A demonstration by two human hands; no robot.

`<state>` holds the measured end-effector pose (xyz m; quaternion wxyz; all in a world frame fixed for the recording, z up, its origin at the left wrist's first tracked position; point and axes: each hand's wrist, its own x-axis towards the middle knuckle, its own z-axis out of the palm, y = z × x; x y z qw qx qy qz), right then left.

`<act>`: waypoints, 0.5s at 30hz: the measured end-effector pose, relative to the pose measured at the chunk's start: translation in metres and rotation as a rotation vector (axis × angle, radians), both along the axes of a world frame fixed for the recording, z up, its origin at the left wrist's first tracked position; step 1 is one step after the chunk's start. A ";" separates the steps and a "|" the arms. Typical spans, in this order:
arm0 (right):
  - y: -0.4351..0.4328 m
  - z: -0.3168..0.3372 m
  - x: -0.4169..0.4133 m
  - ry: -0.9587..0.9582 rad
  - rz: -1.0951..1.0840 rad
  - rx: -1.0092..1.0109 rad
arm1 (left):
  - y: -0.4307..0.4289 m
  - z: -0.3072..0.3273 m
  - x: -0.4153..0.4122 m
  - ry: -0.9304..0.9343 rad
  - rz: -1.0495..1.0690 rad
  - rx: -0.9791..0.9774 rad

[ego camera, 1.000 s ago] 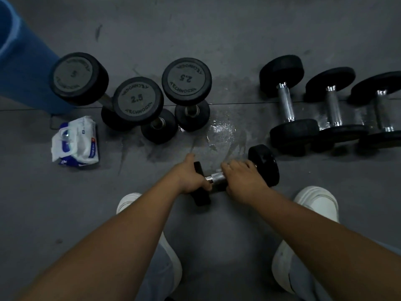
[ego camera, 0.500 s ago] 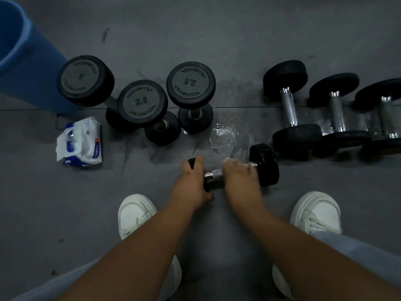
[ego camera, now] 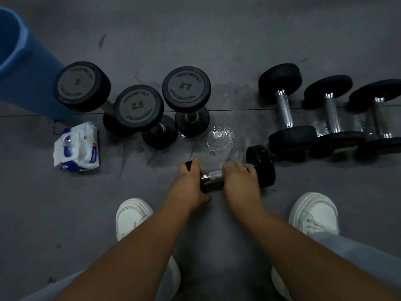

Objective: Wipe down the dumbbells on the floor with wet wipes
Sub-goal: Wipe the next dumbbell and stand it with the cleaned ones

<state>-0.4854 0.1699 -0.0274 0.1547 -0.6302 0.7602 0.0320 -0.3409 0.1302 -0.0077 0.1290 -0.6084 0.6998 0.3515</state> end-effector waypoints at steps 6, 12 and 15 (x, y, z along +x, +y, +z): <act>-0.021 0.011 -0.003 -0.169 0.246 0.130 | -0.006 -0.002 0.001 0.011 -0.002 0.016; -0.024 -0.004 -0.017 0.039 0.357 0.223 | 0.000 -0.005 0.006 0.022 -0.089 -0.121; -0.037 -0.003 -0.017 0.019 0.331 0.327 | -0.001 -0.007 0.008 0.054 -0.117 -0.157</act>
